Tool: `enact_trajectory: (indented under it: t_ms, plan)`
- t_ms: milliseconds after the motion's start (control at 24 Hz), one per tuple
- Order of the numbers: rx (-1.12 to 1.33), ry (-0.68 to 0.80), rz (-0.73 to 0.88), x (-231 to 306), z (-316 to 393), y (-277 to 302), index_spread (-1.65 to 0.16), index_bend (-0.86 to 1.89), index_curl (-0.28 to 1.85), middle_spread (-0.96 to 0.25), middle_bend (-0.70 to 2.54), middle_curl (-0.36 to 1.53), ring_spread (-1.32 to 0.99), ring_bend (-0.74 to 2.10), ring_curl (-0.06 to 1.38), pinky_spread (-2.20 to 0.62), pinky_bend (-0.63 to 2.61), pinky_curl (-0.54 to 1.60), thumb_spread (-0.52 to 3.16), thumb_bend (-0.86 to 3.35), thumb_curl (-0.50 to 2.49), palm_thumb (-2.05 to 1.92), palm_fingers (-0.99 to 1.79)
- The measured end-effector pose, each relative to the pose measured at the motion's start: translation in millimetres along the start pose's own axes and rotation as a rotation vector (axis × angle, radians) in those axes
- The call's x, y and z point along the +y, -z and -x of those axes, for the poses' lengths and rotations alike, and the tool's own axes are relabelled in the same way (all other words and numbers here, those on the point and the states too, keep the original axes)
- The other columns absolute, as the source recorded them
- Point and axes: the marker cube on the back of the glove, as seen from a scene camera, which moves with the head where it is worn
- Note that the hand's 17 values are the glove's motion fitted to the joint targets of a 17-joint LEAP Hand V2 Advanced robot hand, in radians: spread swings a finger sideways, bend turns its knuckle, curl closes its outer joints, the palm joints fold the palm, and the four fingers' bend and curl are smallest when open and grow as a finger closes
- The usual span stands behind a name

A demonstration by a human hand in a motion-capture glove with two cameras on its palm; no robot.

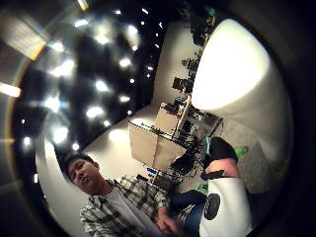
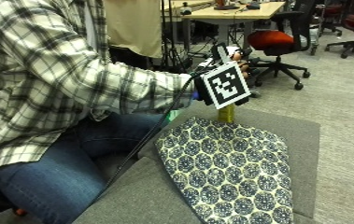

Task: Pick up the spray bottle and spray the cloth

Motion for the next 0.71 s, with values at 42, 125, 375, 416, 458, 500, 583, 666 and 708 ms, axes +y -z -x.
enact_trajectory:
  t_ms: [42,125,375,416,458,500,583,666,708]
  plan:
    - [0.003,0.000,0.005,1.6,2.0,2.4,-0.34,0.09,0.37,-0.10,0.15,0.45,-0.09,0.37,0.45,0.09,0.47,0.39,0.66,-0.08,0.70,0.93,0.15]
    - [0.004,0.005,0.011,4.4,8.2,7.7,-0.36,0.09,0.36,-0.10,0.15,0.43,-0.06,0.34,0.45,0.10,0.48,0.39,0.70,-0.09,0.67,0.87,0.00]
    - [0.071,0.003,0.023,17.6,34.7,33.0,-0.40,0.11,0.30,-0.11,0.15,0.38,-0.02,0.26,0.36,0.13,0.48,0.34,0.81,-0.10,0.58,0.68,-0.09]
    - [0.113,-0.003,0.035,21.9,37.5,39.8,-0.40,0.12,0.29,-0.11,0.15,0.37,-0.01,0.26,0.35,0.13,0.48,0.33,0.82,-0.09,0.57,0.66,-0.10]
    - [0.161,-0.011,0.044,25.9,40.1,47.1,-0.41,0.12,0.29,-0.12,0.14,0.36,-0.01,0.25,0.35,0.13,0.48,0.33,0.83,-0.09,0.56,0.64,-0.10]
    - [0.211,-0.022,0.050,29.6,42.5,54.6,-0.41,0.14,0.29,-0.12,0.14,0.35,0.00,0.25,0.34,0.14,0.48,0.32,0.85,-0.08,0.55,0.61,-0.09]
    - [0.311,-0.054,0.053,37.2,48.0,70.4,-0.42,0.17,0.29,-0.12,0.14,0.34,0.00,0.24,0.34,0.14,0.47,0.32,0.87,-0.08,0.52,0.57,-0.08]
    - [0.407,-0.100,0.053,46.8,54.7,88.9,-0.42,0.19,0.30,-0.13,0.13,0.33,0.01,0.25,0.34,0.14,0.45,0.31,0.89,-0.08,0.50,0.51,-0.06]
    - [0.454,-0.126,0.055,52.6,58.0,99.0,-0.42,0.20,0.30,-0.14,0.14,0.32,0.01,0.26,0.34,0.15,0.44,0.31,0.90,-0.08,0.49,0.48,-0.05]
